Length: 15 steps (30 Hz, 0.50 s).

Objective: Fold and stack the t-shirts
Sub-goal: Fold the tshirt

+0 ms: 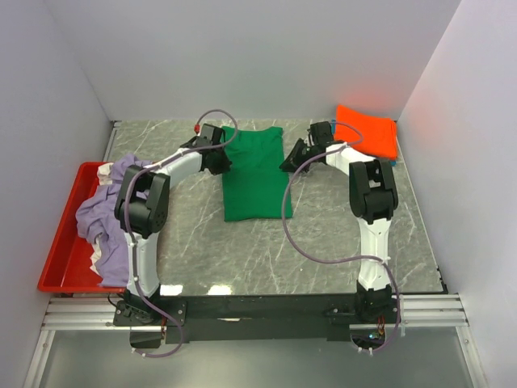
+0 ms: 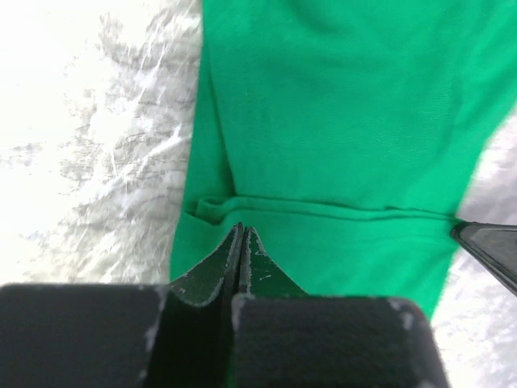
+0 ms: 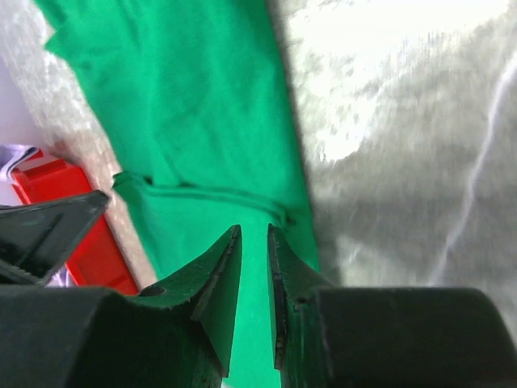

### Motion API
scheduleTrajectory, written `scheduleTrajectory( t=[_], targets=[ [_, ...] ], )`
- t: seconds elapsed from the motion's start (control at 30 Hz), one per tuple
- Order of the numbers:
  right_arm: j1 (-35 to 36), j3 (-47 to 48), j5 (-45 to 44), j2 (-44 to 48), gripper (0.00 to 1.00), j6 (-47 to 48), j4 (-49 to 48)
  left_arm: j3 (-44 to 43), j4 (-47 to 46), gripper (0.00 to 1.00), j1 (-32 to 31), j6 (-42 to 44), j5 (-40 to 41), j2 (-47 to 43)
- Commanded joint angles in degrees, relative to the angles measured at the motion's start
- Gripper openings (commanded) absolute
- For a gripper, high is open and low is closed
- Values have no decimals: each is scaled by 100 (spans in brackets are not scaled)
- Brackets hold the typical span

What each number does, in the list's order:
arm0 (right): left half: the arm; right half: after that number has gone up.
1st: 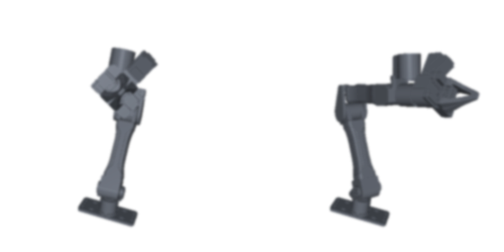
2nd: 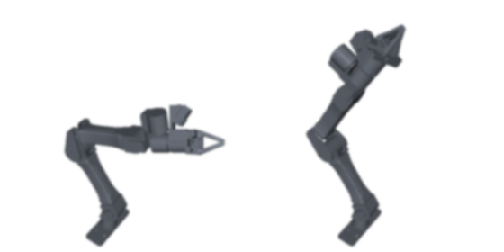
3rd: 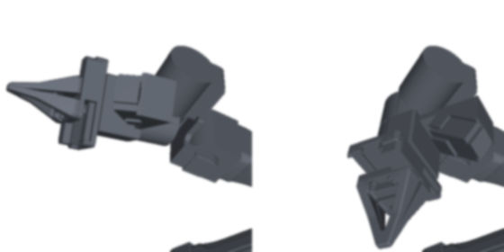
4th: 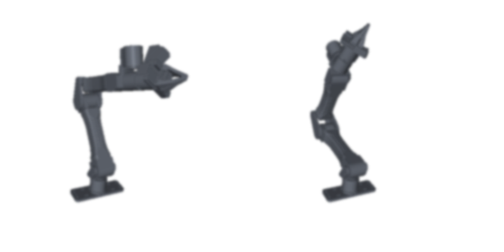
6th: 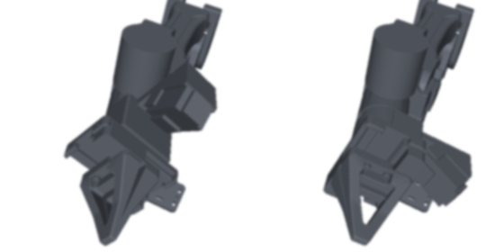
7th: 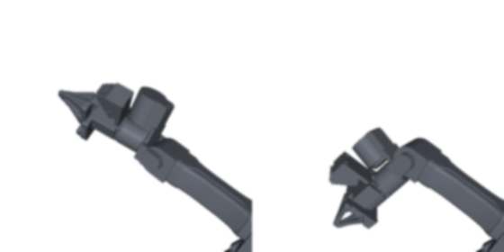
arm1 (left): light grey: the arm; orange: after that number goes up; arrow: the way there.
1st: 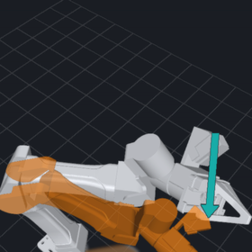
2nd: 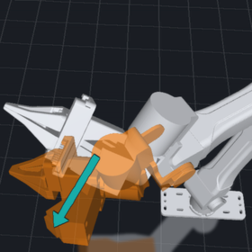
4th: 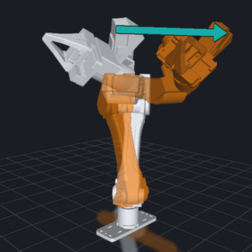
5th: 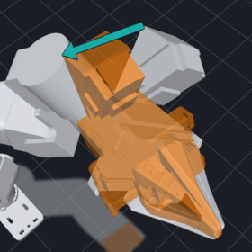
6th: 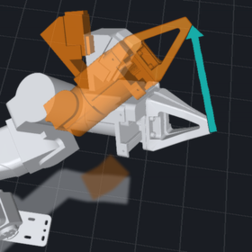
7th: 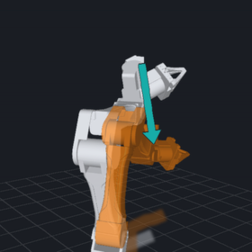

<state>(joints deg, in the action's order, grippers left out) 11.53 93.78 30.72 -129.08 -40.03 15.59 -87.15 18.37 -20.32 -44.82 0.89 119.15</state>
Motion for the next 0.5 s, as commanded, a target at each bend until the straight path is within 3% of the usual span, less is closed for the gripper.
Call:
scheduleTrajectory(
  t=[0.0, 0.13, 0.3, 0.47],
  targets=[
    [-81, -104, -66, 882, 27, 92, -3, -40, -88, 6, 28, 70, 26, -822],
    [-63, -675, -250, 1428, 27, 92, -118, 549, -219, 13, 1, -185, -36, -1393],
    [279, -1774, -268, 2245, 28, -75, -628, 1664, -729, 12, -358, -475, -176, -2307],
    [824, -2547, -409, 2615, 27, -329, -1145, 2360, -1335, 11, -780, -773, -597, -2529]
  ],
)
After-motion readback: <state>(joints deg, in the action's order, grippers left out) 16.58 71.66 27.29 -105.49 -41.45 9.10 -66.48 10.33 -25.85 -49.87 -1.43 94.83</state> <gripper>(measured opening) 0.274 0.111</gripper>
